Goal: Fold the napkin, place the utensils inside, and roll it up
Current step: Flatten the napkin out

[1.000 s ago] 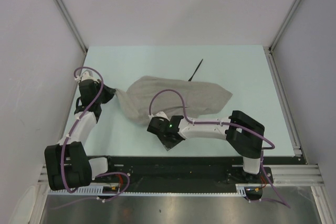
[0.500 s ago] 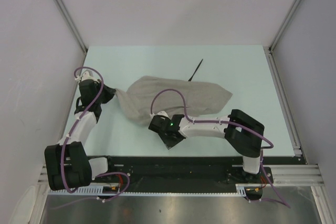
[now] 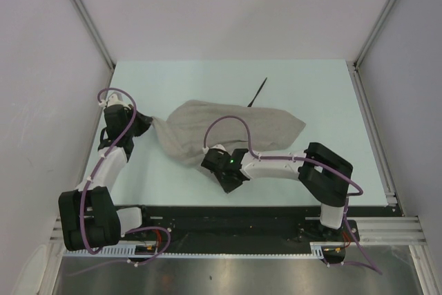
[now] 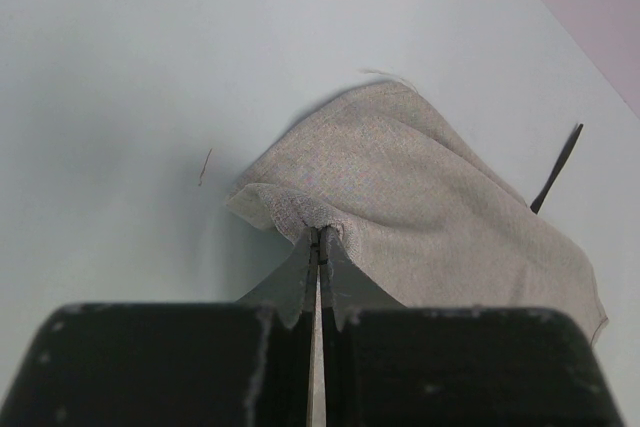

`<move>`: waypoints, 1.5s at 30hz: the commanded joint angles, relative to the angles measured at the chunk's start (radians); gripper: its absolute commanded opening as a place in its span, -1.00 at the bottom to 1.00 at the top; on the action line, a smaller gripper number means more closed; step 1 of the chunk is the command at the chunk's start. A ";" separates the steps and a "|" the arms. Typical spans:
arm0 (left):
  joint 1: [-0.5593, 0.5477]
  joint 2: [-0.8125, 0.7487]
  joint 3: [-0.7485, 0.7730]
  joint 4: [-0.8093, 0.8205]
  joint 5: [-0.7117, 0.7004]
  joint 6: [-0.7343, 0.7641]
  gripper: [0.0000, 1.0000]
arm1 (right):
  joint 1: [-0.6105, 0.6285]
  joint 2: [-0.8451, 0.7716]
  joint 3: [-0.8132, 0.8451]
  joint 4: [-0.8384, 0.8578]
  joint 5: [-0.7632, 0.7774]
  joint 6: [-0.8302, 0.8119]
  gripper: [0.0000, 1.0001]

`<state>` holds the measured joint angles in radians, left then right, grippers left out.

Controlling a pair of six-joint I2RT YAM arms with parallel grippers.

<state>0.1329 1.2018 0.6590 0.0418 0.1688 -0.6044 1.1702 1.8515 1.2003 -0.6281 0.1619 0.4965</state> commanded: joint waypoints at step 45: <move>-0.191 -0.174 1.373 -0.473 -0.166 0.308 -1.00 | -0.419 -0.758 0.683 0.252 0.491 -0.763 -1.00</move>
<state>-0.0608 1.0637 1.9068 -0.3691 0.0566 -0.3725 0.7101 1.0931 1.8469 -0.4248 0.5755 -0.1917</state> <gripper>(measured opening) 0.004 0.017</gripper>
